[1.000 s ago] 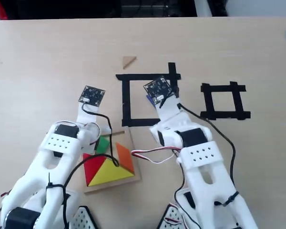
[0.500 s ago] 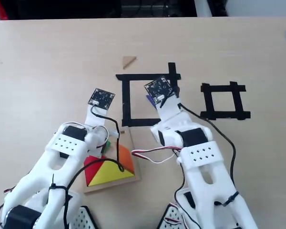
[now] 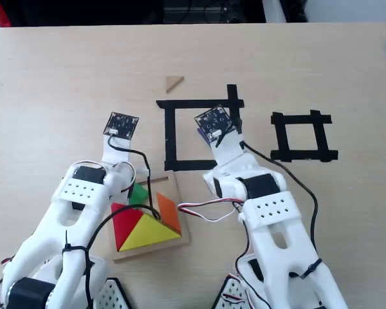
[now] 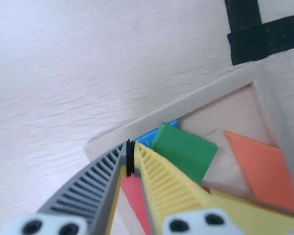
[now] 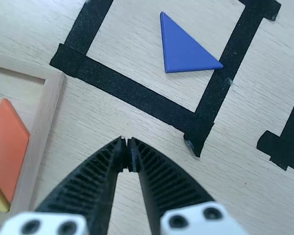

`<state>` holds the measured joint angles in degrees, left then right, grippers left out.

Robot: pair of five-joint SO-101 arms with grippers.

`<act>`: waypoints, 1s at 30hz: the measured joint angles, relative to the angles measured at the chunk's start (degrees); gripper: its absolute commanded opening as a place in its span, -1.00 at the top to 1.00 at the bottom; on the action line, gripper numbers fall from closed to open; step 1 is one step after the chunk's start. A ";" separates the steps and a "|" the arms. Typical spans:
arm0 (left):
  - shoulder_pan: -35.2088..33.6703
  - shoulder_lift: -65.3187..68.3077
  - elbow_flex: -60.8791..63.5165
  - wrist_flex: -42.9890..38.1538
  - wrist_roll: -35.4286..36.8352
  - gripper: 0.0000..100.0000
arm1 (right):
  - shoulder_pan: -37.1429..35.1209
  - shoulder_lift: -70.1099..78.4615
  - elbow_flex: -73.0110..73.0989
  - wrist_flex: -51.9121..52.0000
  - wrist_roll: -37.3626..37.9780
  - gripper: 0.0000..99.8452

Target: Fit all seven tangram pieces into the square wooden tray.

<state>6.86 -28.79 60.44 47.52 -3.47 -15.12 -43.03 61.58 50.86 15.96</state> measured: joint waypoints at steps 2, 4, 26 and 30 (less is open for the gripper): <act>0.00 0.00 0.79 -1.85 -0.26 0.94 | 0.00 0.00 0.00 0.00 0.00 0.98; 0.00 0.00 1.93 -2.90 -0.26 0.94 | 0.00 0.00 0.00 0.00 0.00 0.98; 0.70 5.10 1.05 -3.96 -0.26 0.94 | 0.00 0.00 0.00 0.00 0.00 0.98; 0.70 7.74 -0.62 -3.96 -0.26 0.94 | 0.00 0.00 0.00 0.00 0.00 0.98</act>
<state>7.56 -21.05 59.82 43.56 -3.74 -15.12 -43.03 61.58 50.86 15.96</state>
